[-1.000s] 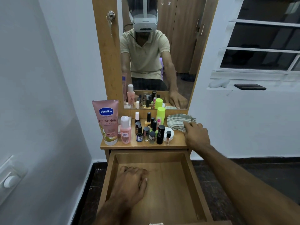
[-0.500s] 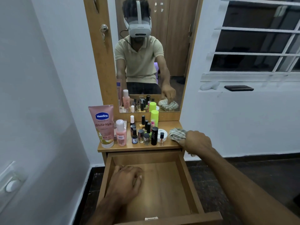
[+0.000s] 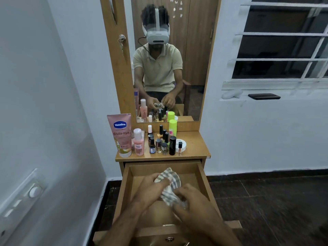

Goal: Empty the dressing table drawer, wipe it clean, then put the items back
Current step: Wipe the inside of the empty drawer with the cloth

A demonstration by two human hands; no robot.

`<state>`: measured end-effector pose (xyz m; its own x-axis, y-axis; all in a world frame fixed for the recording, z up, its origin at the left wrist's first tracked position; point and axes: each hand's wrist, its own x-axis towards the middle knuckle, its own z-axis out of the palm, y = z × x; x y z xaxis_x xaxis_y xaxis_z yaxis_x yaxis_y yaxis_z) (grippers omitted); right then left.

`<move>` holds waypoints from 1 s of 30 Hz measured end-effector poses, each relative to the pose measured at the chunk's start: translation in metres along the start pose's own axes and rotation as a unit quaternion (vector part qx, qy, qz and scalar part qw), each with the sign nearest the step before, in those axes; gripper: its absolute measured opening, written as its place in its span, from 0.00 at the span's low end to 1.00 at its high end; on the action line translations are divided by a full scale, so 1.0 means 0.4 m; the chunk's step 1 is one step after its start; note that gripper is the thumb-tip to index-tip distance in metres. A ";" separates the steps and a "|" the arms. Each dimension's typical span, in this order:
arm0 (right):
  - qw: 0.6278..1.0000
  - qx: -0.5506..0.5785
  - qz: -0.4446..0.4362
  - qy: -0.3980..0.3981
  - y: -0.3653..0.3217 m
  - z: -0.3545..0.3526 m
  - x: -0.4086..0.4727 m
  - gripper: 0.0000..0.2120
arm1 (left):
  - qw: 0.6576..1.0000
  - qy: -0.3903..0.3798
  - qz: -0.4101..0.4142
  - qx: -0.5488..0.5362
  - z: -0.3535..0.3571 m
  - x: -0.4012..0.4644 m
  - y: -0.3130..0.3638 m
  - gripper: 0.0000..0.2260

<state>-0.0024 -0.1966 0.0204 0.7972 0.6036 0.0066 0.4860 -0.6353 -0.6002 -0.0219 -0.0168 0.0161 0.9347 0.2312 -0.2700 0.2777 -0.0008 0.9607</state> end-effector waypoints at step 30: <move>0.953 0.289 -0.012 0.089 0.012 0.042 0.061 0.21 | 0.996 -0.020 0.012 -0.091 -0.019 -0.040 0.067 0.09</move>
<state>0.0133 -0.1766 0.0043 0.8612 0.4909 0.1316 0.2687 -0.2200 -0.9378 -0.0311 -0.0133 0.0465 0.9498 0.1942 -0.2453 0.2134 0.1712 0.9618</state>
